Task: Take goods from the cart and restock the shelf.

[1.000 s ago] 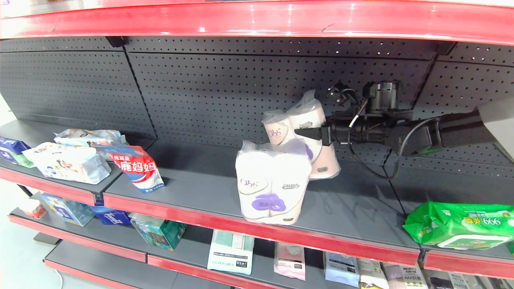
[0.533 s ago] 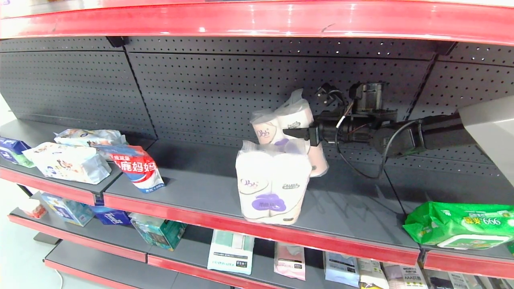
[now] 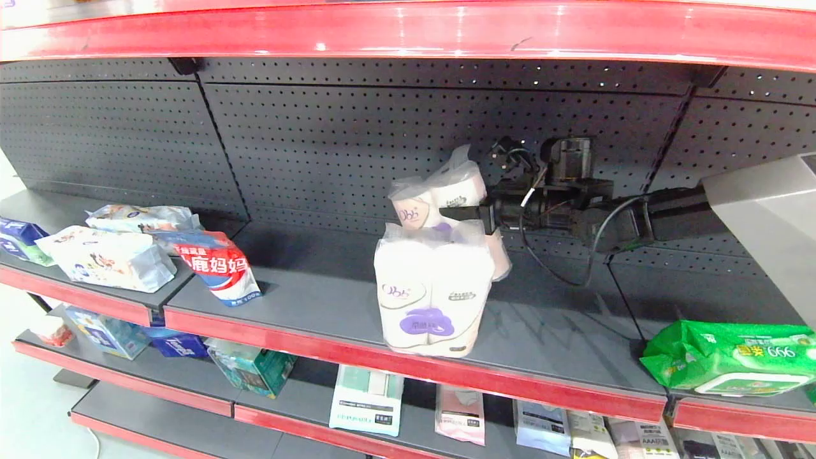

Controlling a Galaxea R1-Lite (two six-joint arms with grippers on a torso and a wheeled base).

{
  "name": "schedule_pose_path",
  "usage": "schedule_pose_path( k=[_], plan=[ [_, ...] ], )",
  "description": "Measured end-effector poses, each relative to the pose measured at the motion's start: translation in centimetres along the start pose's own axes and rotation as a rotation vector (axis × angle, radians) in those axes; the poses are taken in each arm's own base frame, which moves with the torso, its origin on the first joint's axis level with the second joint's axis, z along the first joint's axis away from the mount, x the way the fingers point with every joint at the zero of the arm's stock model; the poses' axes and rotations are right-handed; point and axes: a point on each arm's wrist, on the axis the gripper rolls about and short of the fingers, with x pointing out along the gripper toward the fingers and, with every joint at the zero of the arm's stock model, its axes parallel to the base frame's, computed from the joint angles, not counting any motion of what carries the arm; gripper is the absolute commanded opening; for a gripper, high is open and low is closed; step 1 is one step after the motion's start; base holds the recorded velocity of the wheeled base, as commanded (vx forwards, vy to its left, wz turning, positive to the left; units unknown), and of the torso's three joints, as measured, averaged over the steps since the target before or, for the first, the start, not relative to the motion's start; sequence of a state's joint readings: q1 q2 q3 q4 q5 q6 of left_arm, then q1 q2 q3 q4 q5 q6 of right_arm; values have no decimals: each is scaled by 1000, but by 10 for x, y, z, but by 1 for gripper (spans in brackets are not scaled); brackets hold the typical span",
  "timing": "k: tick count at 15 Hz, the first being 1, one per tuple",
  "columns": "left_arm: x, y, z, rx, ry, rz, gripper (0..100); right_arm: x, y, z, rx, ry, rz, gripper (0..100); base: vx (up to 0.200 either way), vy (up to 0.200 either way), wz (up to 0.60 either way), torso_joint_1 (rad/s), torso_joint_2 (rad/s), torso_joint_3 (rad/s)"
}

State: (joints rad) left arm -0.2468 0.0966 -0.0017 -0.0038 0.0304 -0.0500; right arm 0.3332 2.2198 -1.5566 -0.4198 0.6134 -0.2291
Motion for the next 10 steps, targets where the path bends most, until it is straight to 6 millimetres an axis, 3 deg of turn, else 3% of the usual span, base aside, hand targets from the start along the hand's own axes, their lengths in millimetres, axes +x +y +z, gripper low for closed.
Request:
schedule_pose_path(
  k=[5,10],
  plan=[
    [0,0,0,0,0,0,100,5,-2,-13,10,24,2,0,0,0,0,0,0,0],
    [0,0,0,0,0,0,100,-8,-17,-26,-2,49,-11,0,0,0,0,0,0,0]
  ],
)
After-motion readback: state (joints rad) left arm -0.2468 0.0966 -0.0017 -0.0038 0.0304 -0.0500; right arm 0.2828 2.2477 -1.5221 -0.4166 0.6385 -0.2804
